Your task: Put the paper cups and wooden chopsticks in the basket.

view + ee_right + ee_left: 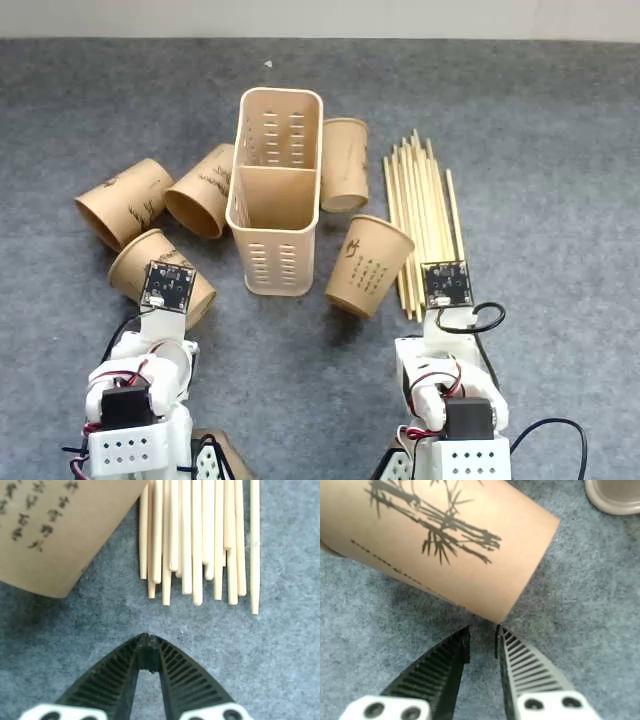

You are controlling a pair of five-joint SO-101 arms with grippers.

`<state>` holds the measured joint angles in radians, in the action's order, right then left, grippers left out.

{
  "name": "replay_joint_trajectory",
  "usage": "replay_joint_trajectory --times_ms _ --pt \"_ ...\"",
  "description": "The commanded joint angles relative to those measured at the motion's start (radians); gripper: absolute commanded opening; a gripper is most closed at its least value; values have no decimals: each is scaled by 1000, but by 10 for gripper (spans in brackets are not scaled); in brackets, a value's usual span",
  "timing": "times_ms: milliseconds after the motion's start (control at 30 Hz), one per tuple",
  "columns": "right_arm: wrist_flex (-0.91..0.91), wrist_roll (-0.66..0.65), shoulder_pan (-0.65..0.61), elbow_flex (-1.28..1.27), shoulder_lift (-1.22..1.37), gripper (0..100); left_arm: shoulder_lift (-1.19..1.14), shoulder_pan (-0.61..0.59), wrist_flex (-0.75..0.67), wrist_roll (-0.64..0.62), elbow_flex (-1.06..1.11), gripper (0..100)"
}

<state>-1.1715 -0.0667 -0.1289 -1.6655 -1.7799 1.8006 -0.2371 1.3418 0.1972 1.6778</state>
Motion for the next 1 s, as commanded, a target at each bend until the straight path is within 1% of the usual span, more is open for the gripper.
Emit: replay_joint_trajectory --times_ms 0,200,367,400,433,467,533,567,600,700,733,833,900,967 --pt "-7 -9 7 -159 -1 6 8 4 2 8 18 120" --pt "-5 -11 2 -159 -1 6 8 10 -3 8 18 122" --pt "65 -15 -22 -156 -1 6 8 2 -117 5 18 121" --pt "97 -38 -22 -145 -1 6 8 -1 -137 8 18 121" --pt "130 -89 -21 -124 -1 6 8 -8 -149 8 15 121" --pt "150 -170 -10 -96 -1 6 8 -30 -160 8 15 121" --pt "163 -365 54 -21 -1 6 8 -101 -167 11 7 122" --pt "165 -440 90 28 -1 6 8 -139 -186 11 -12 123" --pt "171 -457 122 82 -1 6 8 -191 -207 11 -33 123" --pt "180 -358 219 220 12 6 8 -351 -298 11 -120 123" --pt "179 -342 237 254 15 7 8 -400 -318 11 -159 123" --pt "171 -338 239 344 77 15 1 -521 -321 17 -306 123" --pt "179 -319 220 395 182 56 -4 -584 -321 87 -426 123" --pt "185 -253 193 466 329 106 -41 -631 -321 132 -533 123"
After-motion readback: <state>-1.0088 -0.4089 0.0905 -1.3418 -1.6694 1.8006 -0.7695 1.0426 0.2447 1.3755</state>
